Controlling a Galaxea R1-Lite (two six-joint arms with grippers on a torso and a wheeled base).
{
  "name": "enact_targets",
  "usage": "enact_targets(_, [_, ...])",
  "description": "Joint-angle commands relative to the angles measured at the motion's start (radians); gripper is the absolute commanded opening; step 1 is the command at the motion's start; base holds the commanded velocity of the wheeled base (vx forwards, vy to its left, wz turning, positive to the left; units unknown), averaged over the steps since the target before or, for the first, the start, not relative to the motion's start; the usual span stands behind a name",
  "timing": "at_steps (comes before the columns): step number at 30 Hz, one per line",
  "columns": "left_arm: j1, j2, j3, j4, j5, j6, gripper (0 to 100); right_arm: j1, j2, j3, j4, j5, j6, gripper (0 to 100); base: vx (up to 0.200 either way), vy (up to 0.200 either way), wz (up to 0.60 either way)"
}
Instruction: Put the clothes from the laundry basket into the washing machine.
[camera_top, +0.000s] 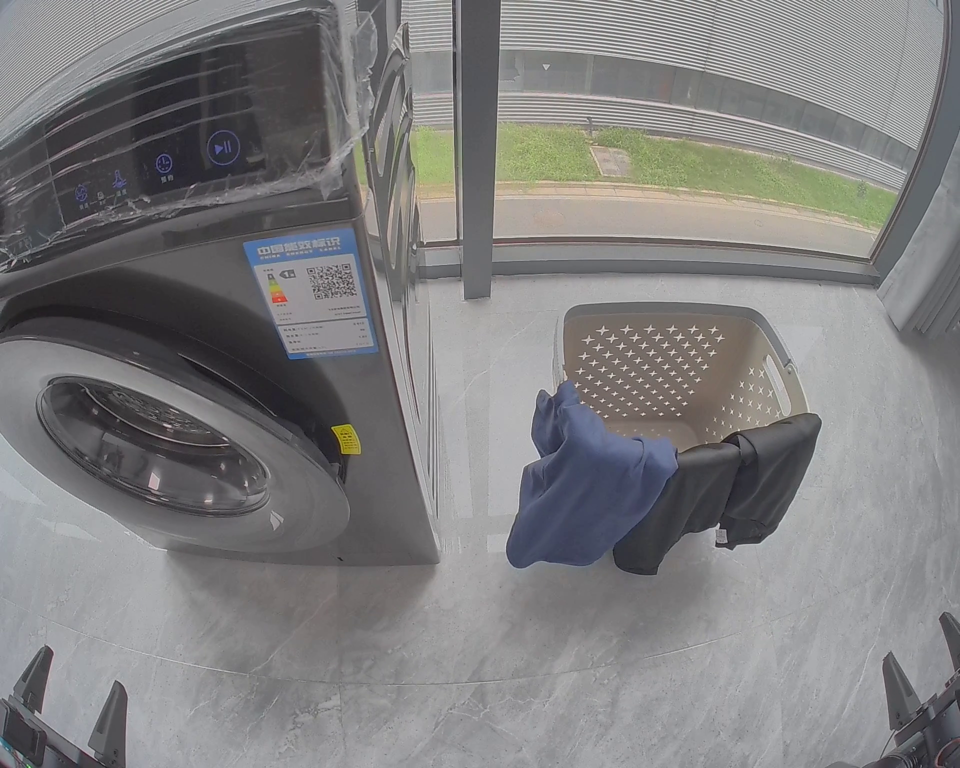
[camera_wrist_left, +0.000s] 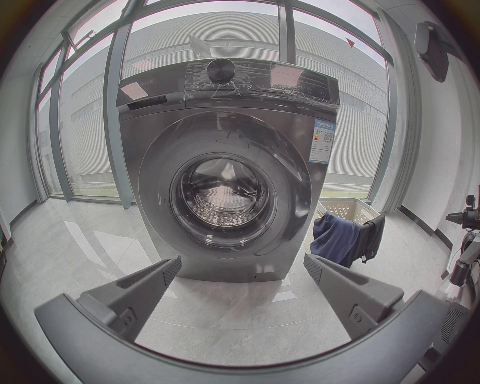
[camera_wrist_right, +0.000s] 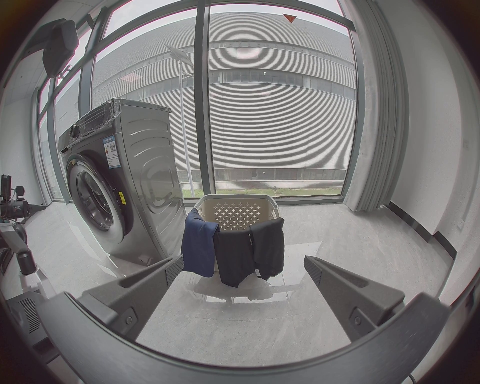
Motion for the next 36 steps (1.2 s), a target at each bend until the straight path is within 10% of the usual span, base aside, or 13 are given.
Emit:
enact_targets(1, [0.001, -0.015, 0.016, -0.001, 0.001, -0.001, 100, 0.001, -0.016, 0.018, 0.000, 0.000, 0.000, 100, 0.000, 0.200, 0.00])
enact_targets(36, [0.001, -0.015, 0.015, -0.001, 0.001, -0.001, 100, 0.001, -0.016, 0.018, -0.002, 0.000, 0.000, 100, 0.000, 0.154, 0.00])
